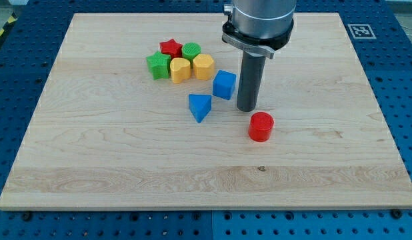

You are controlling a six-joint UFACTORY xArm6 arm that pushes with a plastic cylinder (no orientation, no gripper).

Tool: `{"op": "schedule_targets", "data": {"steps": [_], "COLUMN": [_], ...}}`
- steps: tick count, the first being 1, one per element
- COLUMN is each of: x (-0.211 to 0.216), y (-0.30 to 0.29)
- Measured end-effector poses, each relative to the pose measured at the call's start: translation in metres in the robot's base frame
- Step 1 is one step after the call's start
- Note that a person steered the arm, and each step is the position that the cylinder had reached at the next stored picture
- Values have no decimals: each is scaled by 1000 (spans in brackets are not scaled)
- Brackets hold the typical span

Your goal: Move the blue cube into the yellow hexagon

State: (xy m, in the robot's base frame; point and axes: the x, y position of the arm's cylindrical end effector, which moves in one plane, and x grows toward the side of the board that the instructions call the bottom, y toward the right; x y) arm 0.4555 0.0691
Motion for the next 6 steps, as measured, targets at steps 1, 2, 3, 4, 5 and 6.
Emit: {"op": "schedule_targets", "data": {"steps": [1, 2, 3, 4, 5, 6], "x": [5, -20, -18, -18, -18, -27], "y": [34, 17, -11, -17, -4, 0]}}
